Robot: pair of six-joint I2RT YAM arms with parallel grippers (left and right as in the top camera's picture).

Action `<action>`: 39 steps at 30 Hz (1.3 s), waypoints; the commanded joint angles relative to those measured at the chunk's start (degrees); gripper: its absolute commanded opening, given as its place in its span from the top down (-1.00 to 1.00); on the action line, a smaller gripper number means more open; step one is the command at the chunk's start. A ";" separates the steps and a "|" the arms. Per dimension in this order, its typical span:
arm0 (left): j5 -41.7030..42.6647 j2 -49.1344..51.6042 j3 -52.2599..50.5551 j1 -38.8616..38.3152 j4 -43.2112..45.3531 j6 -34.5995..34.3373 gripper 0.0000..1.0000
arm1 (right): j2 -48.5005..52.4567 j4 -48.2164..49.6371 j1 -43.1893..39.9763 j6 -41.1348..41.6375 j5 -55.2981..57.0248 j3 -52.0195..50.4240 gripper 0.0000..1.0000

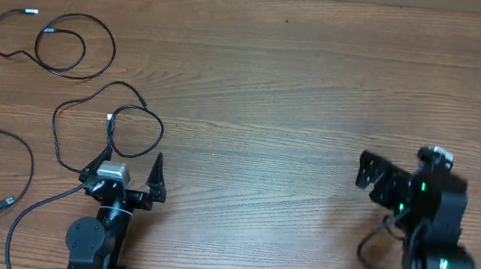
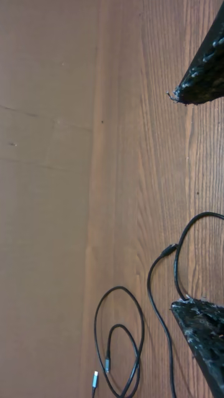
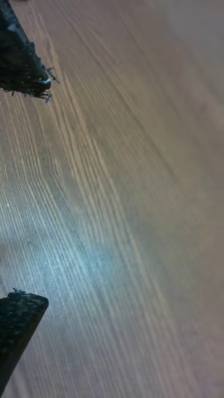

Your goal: Untangle cables

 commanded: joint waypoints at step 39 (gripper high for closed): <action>0.74 -0.52 -0.31 0.42 -0.04 1.05 -0.99 | -38.27 27.39 0.52 -5.51 4.00 -29.83 -1.00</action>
